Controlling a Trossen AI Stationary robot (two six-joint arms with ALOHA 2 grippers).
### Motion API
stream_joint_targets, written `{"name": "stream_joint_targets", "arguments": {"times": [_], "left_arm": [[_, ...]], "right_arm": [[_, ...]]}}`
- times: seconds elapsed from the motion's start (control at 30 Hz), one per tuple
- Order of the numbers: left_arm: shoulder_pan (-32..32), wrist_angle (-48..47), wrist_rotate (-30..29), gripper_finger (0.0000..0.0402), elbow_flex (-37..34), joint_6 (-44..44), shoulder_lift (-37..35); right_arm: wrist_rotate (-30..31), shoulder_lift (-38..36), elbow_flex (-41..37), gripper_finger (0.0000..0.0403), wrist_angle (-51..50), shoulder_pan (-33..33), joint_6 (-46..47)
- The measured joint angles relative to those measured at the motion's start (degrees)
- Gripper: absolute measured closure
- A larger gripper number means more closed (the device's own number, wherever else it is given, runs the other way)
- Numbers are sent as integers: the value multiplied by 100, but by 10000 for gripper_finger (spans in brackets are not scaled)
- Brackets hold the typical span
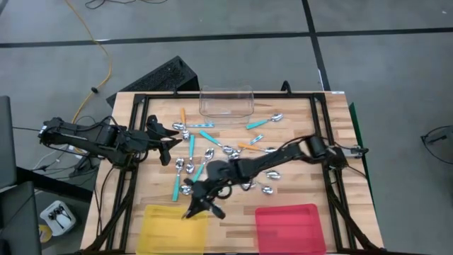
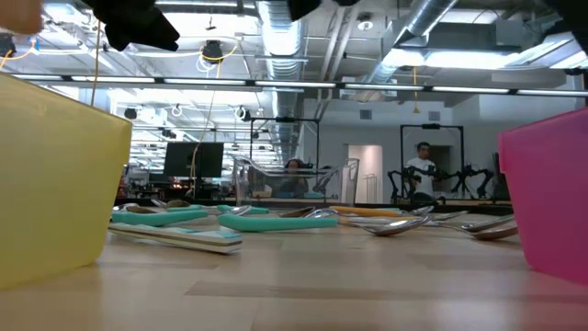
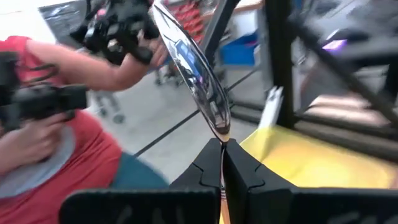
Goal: Sort silverware by color (type)
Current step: Put the yellow spoon into the yellow bin
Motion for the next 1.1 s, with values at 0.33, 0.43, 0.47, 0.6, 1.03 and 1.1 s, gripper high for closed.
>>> {"name": "stream_joint_targets", "arguments": {"times": [0.33,0.43,0.47,0.6,1.03,1.1], "left_arm": [[0,-2,2,264,0,-2,-1],[-1,-3,3,264,0,-2,0],[0,-3,3,264,0,-2,1],[0,-4,1,264,0,-4,1],[0,-3,-10,264,0,-1,0],[0,-3,-12,264,0,0,1]], "right_arm": [[-1115,1234,1531,375,-588,-300,1573],[-1111,1400,1689,376,-916,-394,1647],[-1114,1425,1696,376,-1003,-426,1627],[-876,1432,1696,373,-1552,-492,1319],[-650,1427,1694,363,-1873,-354,765],[-648,1424,1694,356,-1862,-365,759]]}}
